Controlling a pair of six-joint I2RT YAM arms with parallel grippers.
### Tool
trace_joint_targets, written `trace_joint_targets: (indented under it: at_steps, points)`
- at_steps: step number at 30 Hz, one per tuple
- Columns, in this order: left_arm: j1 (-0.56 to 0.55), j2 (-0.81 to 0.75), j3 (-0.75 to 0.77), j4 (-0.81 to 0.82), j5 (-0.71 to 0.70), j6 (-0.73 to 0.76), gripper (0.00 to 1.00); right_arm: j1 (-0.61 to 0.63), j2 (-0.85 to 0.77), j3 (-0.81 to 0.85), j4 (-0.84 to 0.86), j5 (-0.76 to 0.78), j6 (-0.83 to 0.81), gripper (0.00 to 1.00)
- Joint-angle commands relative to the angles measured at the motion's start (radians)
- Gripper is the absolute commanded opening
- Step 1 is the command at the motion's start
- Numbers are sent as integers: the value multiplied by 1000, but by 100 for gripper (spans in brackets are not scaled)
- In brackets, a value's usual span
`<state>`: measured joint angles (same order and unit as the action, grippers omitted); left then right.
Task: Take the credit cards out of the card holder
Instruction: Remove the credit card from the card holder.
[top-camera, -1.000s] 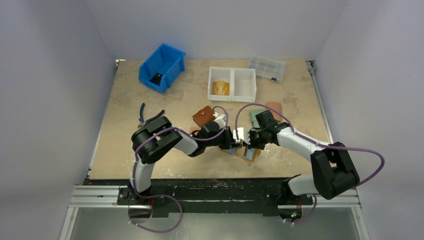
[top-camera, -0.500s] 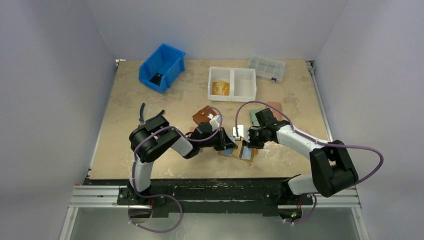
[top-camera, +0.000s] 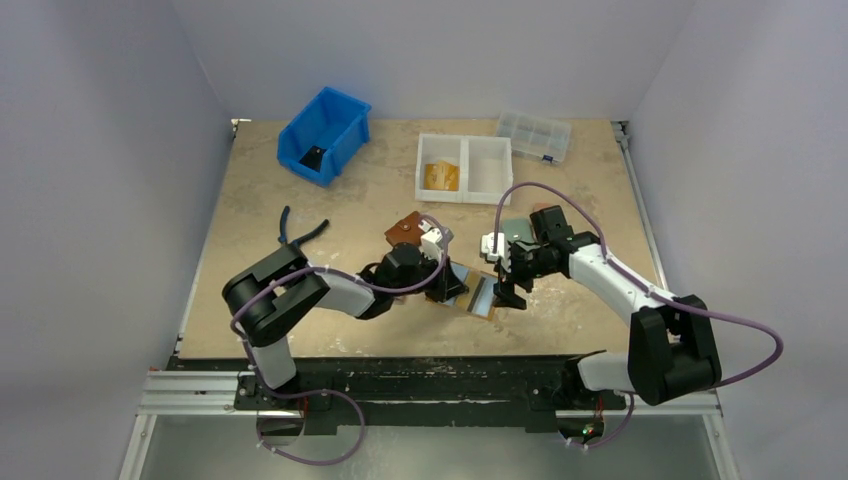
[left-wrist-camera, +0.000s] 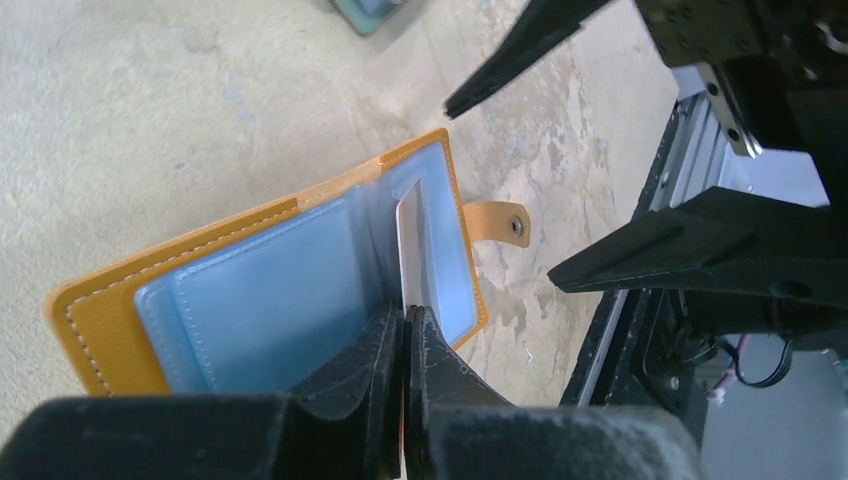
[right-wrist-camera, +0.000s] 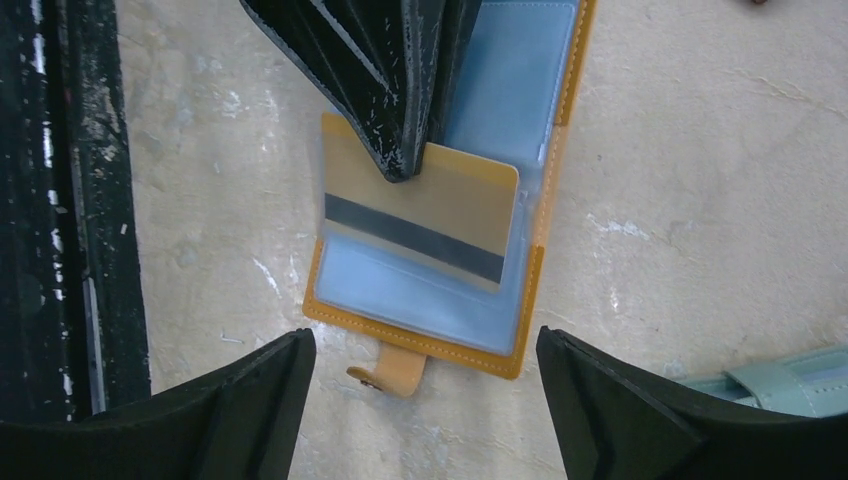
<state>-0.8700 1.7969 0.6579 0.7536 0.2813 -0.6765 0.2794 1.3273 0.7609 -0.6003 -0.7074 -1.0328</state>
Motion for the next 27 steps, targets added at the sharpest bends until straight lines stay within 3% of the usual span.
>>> trace_joint_targets:
  at_steps: [1,9,16,23,27]
  points:
    - [-40,-95,-18,-3,-35,231,0,-2,-11,42,-38,-74,11,93]
    - [-94,-200,-57,3,-38,393,0,-6,-40,54,-32,-93,40,97]
    - [-119,-240,-66,6,-36,436,0,-16,-32,63,-87,-157,3,94]
    - [-126,-282,-88,28,-33,475,0,-16,56,115,-263,-232,-159,61]
    - [-129,-306,-113,48,-27,494,0,-16,50,115,-268,-240,-172,42]
